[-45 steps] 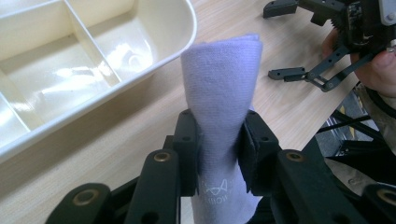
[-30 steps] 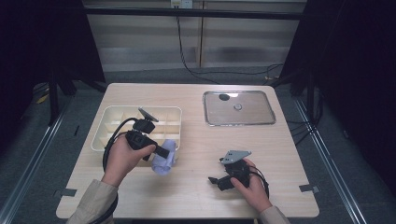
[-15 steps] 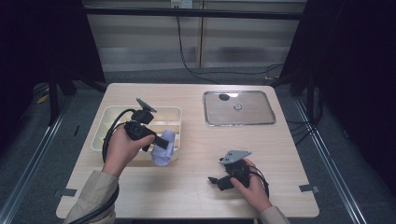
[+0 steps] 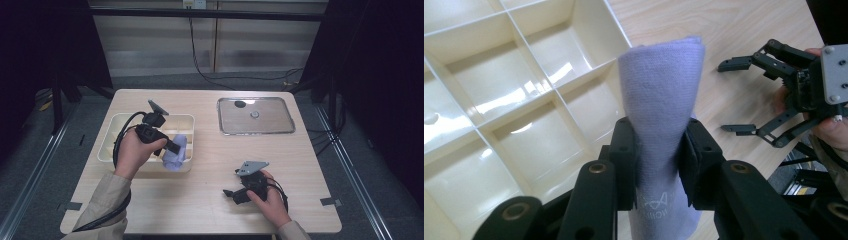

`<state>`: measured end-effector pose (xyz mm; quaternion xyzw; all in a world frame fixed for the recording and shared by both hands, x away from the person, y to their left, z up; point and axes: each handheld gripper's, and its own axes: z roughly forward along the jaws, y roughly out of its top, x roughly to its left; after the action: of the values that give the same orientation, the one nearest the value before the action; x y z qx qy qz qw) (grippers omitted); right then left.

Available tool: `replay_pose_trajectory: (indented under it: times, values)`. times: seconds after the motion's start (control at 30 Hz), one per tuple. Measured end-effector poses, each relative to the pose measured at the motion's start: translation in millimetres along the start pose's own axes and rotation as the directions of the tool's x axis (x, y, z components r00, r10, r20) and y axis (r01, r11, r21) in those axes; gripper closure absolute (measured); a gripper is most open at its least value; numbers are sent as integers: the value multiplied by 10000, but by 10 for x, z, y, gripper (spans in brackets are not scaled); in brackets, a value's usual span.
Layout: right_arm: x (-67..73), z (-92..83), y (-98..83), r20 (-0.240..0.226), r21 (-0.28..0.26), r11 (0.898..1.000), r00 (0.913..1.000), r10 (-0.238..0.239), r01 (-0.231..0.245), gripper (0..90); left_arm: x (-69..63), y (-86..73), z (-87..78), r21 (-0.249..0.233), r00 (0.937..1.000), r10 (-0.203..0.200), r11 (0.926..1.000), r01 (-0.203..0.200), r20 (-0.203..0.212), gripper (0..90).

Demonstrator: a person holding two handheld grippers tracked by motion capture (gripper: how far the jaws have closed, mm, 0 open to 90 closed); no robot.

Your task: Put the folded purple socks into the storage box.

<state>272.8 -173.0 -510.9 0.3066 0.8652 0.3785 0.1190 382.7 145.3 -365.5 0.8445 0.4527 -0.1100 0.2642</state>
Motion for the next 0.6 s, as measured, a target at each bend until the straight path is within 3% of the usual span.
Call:
replay_pose_trajectory:
  times: [0.13, 0.6]
  values:
    - [0, 0, 0, -2, 0, 10000, 10000, -1, 1, 144, 34, 16, 10, -134, 9998, -200, 9997, 200, -41, 706]
    - [0, 0, 0, -4, 0, 10000, 10000, -4, 4, 144, 102, 97, 88, -112, 9994, -315, 9994, 313, -164, 706]
